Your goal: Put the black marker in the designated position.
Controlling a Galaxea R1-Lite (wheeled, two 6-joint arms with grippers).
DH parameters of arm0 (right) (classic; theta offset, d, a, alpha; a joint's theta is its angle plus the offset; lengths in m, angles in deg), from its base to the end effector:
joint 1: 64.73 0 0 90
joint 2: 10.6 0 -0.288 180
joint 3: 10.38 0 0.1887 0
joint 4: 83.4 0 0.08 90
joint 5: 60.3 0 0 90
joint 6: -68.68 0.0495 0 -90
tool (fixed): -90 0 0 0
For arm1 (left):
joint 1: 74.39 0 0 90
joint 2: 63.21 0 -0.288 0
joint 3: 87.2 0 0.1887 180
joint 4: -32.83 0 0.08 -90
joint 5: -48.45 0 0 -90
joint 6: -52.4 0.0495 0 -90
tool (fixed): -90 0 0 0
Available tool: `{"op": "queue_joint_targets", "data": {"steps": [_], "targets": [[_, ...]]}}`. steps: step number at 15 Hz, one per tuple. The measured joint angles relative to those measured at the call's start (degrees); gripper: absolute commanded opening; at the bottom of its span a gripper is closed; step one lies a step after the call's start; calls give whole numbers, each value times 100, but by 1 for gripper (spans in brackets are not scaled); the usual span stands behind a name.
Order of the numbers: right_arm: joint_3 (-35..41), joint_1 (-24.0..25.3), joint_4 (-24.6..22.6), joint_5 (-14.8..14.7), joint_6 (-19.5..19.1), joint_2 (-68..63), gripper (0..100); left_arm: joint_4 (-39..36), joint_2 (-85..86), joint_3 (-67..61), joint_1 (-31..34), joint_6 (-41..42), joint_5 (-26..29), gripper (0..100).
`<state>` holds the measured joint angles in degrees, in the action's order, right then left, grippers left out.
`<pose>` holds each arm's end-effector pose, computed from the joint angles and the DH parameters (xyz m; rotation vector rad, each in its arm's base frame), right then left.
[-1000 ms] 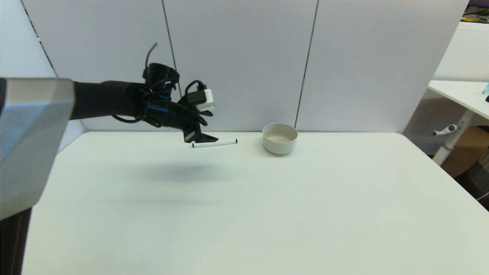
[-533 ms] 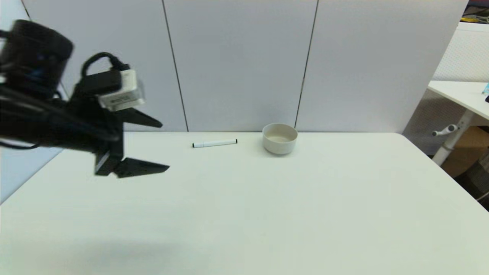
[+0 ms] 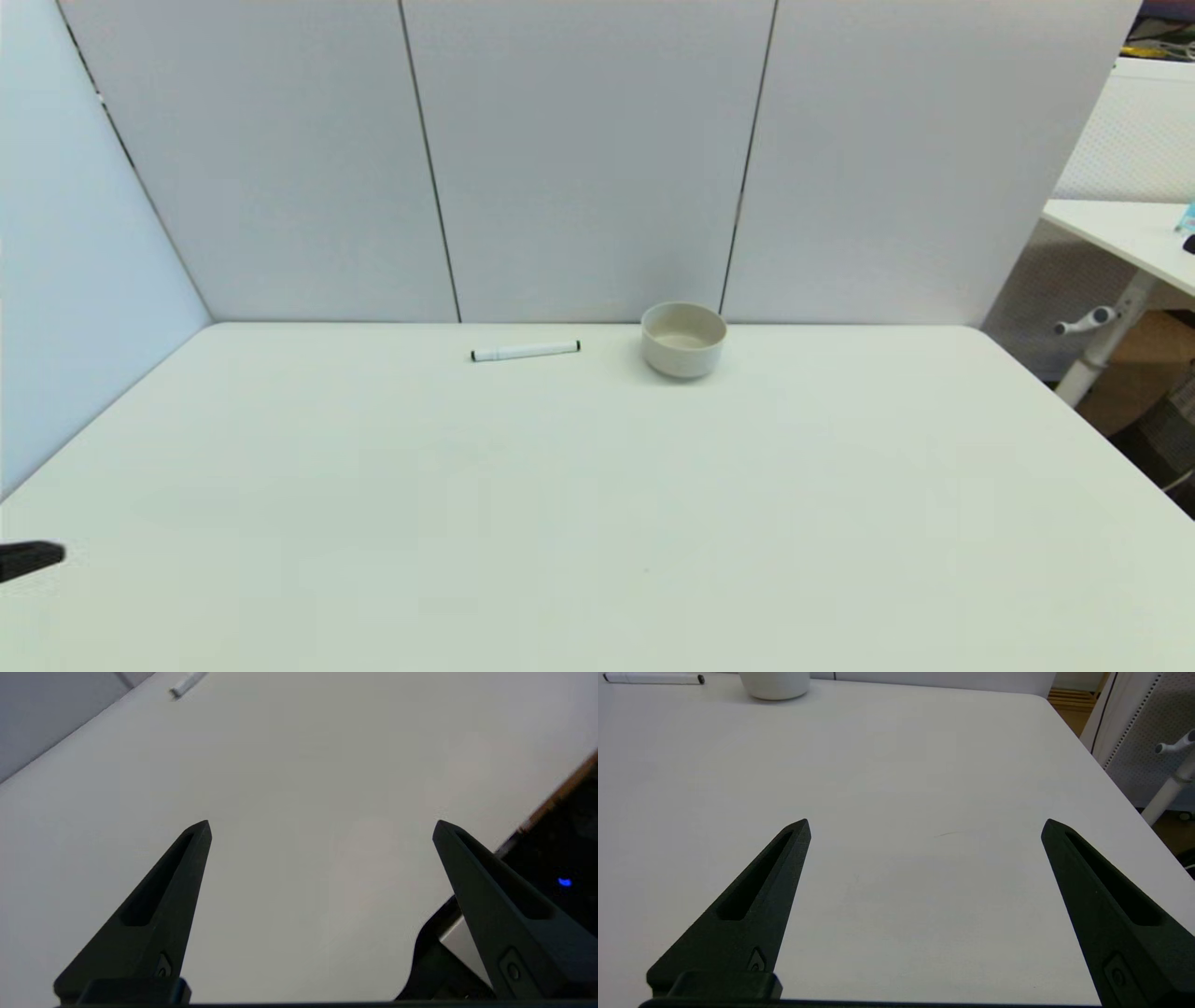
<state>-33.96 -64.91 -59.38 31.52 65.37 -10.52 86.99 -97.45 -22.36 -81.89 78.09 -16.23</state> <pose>0.0143 0.0015 0.0745 -0.0577 0.0055 0.0288 0.0356 -0.0260 0.2082 0.3654 0.2775 -0.6457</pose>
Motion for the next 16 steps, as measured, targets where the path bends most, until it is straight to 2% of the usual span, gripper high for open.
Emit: {"op": "queue_joint_targets", "data": {"steps": [4,9,13,15,16], "targets": [[0,0,0,-2,2,0,100,-758,1571,-1095,686,-857,-162,100],[0,0,-2,-2,2,0,100,-1111,2981,-2176,772,-1145,-1265,100],[0,0,0,-2,4,0,100,-2339,3368,-3429,768,-1480,-1526,100],[0,0,0,-2,2,0,100,-3061,3418,-3885,763,-1704,-2022,100],[0,0,0,-2,9,0,100,-3040,3426,-4003,763,-1788,-2285,100]]}}
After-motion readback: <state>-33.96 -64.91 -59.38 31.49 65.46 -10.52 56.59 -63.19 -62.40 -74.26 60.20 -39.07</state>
